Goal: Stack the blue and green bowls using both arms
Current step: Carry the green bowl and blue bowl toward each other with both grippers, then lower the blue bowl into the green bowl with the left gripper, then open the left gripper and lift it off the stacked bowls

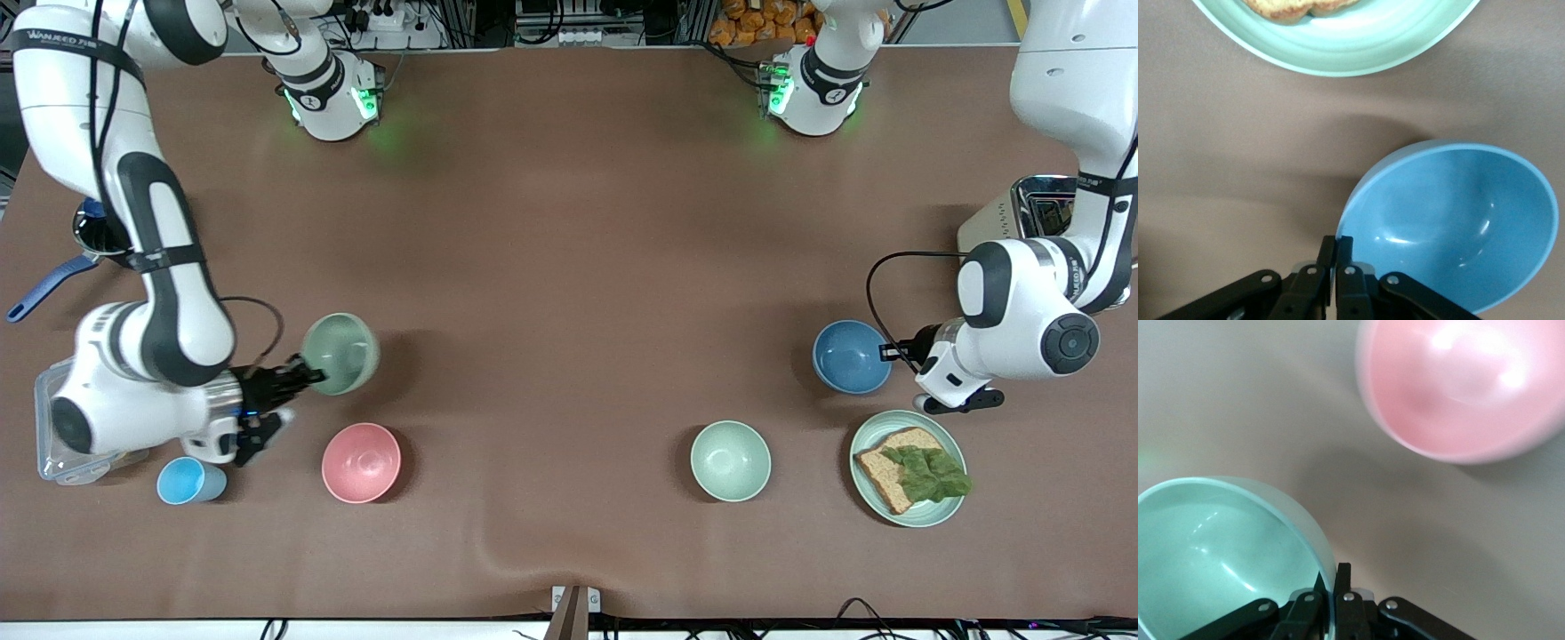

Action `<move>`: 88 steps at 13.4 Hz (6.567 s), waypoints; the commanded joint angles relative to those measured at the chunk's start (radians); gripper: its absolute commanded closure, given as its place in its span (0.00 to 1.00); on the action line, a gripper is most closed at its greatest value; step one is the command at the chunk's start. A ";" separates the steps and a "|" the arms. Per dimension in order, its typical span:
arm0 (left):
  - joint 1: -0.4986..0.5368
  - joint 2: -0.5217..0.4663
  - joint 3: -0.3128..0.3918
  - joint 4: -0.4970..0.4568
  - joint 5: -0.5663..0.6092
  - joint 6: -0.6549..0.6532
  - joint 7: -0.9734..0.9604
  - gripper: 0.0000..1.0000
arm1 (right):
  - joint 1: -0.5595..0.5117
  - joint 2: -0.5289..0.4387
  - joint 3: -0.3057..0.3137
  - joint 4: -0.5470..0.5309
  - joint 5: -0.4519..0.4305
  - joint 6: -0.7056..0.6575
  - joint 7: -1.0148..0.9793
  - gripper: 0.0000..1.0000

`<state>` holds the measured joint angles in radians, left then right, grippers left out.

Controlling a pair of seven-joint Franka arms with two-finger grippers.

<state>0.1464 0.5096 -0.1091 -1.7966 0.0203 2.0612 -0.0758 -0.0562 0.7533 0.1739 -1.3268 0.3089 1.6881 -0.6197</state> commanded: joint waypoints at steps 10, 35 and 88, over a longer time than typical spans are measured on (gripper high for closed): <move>-0.001 -0.069 -0.060 0.149 0.000 -0.214 -0.015 1.00 | 0.473 0.008 0.089 0.014 0.019 0.355 0.902 1.00; -0.158 -0.042 -0.271 0.250 -0.125 -0.290 -0.475 1.00 | 0.547 0.069 -0.008 -0.031 0.032 0.535 0.920 0.00; -0.396 0.142 -0.261 0.152 -0.117 0.034 -0.906 0.69 | 0.616 0.161 -0.036 -0.037 0.101 0.713 2.082 0.00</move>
<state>-0.2418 0.6543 -0.3750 -1.6496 -0.1142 2.0839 -0.9557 0.5550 0.9200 0.1420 -1.3540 0.4092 2.3892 1.4657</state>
